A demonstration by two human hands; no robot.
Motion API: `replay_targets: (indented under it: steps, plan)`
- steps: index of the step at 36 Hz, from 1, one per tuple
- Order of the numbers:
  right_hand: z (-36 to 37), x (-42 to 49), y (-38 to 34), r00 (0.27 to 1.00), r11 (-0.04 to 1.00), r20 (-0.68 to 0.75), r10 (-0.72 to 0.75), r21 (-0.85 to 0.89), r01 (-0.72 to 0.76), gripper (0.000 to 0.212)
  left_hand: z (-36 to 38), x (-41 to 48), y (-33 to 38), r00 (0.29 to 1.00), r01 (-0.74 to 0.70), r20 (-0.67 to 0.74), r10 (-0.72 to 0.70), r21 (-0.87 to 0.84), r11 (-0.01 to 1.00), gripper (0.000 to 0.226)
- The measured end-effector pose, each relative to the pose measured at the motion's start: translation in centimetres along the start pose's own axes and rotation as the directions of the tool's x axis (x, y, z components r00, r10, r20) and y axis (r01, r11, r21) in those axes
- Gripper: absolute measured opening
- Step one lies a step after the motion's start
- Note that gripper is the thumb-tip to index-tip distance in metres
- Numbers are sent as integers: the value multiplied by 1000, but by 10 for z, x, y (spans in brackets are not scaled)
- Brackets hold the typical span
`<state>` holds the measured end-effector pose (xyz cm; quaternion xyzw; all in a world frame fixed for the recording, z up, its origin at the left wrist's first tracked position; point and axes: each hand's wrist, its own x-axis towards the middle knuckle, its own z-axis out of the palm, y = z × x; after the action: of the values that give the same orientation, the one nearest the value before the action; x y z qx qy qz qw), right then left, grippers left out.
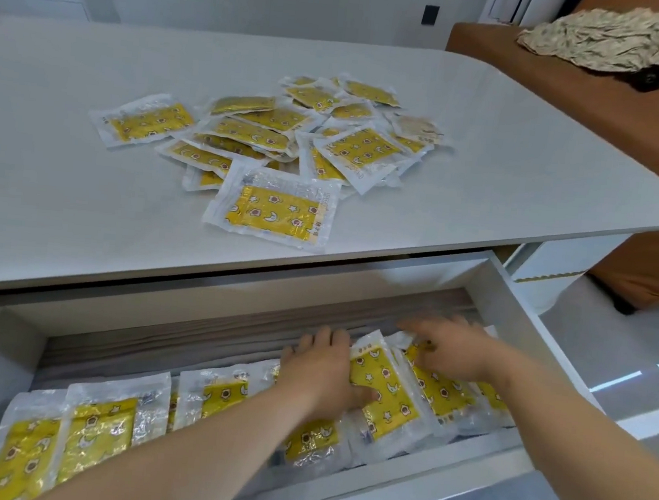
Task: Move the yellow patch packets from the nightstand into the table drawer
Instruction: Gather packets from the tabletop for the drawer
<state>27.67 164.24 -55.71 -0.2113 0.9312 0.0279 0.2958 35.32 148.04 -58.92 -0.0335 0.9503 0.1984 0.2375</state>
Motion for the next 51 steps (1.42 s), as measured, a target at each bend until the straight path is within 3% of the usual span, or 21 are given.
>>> replay_targets:
  steps: [6,14,16,19,22,25,27,30,32,34,36,40,43,46,51]
  plan:
    - [3,1,1,997,979,50,64,-198,-53,59,-1,-1,-2,999,-31,41,30,4,1000,79]
    - [8,3,0,994,996,106,38,-79,-30,68,1,-3,-2,997,-42,74,34,116,992,75]
    - [5,1,-4,999,999,12,35,-3,-35,61,-3,-7,-1,998,-51,48,47,102,993,76]
    - [-5,-4,-12,960,989,-280,15,148,28,45,-21,-22,2,981,-128,-135,137,71,989,66]
    - [-16,-14,-25,850,941,-527,-6,286,183,22,-52,-46,0,887,-288,-376,267,1,958,43]
    - [-27,-23,-46,659,871,-752,-20,310,381,14,-87,-61,-17,668,-451,-588,457,169,876,27]
    - [-38,-24,-62,546,849,-838,4,292,441,13,-104,-61,-33,493,-469,-676,548,325,821,26]
    - [-61,-18,-86,463,863,-884,65,283,418,18,-128,-48,-58,399,-413,-760,513,351,840,30]
    - [-75,-9,-99,512,892,-857,61,277,357,36,-140,-34,-76,451,-285,-775,443,346,894,37]
    - [-87,4,-111,653,932,-755,53,272,240,57,-148,-25,-88,613,-129,-732,297,278,952,60]
    - [-96,20,-118,749,953,-658,78,270,138,72,-152,-19,-95,723,-10,-681,115,157,988,79]
    - [-108,47,-122,773,936,-600,203,350,26,75,-159,-5,-102,717,22,-692,76,132,991,87]
    - [-115,58,-124,781,917,-560,278,397,-42,76,-167,5,-107,753,74,-657,-36,29,997,66]
    - [-117,63,-125,797,932,-538,274,352,-83,81,-173,11,-111,804,158,-570,-169,-69,985,69]
    - [-114,60,-125,775,960,-603,188,281,-14,72,-174,16,-111,810,199,-558,-182,-32,980,69]
